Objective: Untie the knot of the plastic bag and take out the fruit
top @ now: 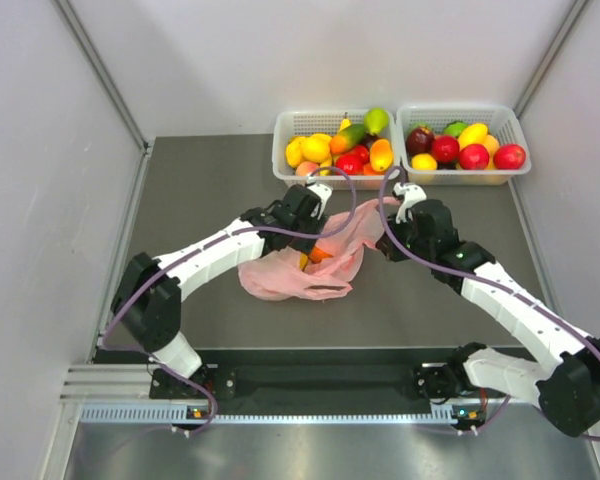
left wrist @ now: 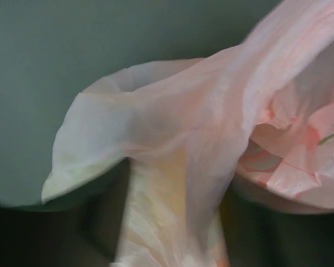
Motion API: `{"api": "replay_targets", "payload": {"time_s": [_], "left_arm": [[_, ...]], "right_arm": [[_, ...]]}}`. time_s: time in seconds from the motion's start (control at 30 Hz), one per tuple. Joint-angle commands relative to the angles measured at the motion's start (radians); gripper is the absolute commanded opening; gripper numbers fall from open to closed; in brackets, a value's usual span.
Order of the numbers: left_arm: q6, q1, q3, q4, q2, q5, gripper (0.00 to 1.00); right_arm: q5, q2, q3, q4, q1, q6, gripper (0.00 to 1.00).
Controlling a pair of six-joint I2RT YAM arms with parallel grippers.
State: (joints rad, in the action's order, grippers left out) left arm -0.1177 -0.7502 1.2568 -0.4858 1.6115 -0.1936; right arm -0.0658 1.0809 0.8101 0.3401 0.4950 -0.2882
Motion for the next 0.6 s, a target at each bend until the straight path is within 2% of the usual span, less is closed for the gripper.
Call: {"api": "replay_targets", "payload": {"time_s": [0.0, 0.03, 0.07, 0.1, 0.3, 0.4, 0.57], "left_arm": [[0.035, -0.001, 0.038, 0.036, 0.004, -0.092, 0.5], [0.033, -0.003, 0.039, 0.036, 0.001, -0.11, 0.34], [0.03, -0.003, 0.039, 0.038, -0.005, -0.13, 0.14], [0.021, -0.001, 0.036, 0.039, -0.015, -0.18, 0.0], [0.018, 0.002, 0.038, 0.073, -0.226, -0.279, 0.0], [0.018, 0.002, 0.053, 0.087, -0.329, -0.265, 0.0], [-0.023, 0.002, 0.098, 0.021, -0.416, -0.23, 0.0]], "right_arm": [[-0.032, -0.036, 0.04, -0.007, -0.001, 0.009, 0.0], [-0.029, -0.036, 0.04, -0.007, 0.0, 0.006, 0.0], [-0.026, -0.035, 0.038, -0.006, 0.001, 0.001, 0.0], [-0.02, -0.033, 0.037, -0.001, 0.001, -0.003, 0.0], [0.104, 0.0, 0.034, 0.039, 0.002, -0.032, 0.0], [0.197, 0.031, 0.037, 0.063, -0.001, -0.06, 0.0], [0.273, 0.094, 0.067, 0.077, -0.016, -0.085, 0.0]]}}
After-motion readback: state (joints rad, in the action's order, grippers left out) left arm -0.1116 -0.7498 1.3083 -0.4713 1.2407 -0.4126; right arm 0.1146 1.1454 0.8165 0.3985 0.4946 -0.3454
